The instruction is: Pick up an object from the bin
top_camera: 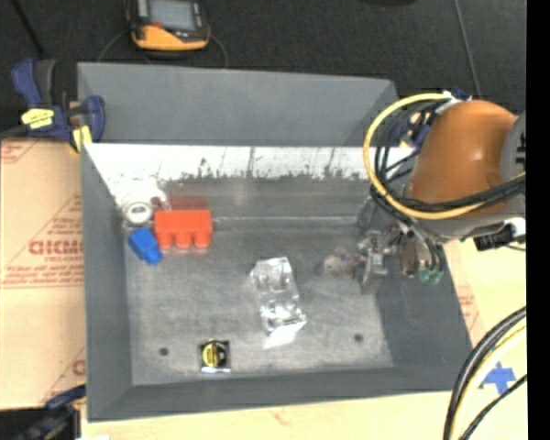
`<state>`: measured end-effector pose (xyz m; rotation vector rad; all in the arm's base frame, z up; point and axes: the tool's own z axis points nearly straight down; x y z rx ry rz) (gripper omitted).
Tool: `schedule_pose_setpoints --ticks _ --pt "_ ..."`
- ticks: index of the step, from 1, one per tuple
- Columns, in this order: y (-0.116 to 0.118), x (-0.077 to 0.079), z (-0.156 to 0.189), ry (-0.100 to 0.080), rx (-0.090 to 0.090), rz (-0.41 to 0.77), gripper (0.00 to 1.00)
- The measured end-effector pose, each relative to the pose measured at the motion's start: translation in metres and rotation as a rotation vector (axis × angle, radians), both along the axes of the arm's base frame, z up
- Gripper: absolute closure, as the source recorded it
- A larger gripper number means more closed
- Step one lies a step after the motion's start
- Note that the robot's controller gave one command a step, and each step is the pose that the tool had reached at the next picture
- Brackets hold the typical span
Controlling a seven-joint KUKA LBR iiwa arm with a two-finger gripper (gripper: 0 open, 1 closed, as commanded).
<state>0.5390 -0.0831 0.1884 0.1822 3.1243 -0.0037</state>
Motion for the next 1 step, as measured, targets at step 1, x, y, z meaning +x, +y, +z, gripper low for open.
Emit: schedule_pose_setpoints --ticks 1 --pt "0.0091 -0.0005 0.0942 -0.001 0.002 -0.008 1.00"
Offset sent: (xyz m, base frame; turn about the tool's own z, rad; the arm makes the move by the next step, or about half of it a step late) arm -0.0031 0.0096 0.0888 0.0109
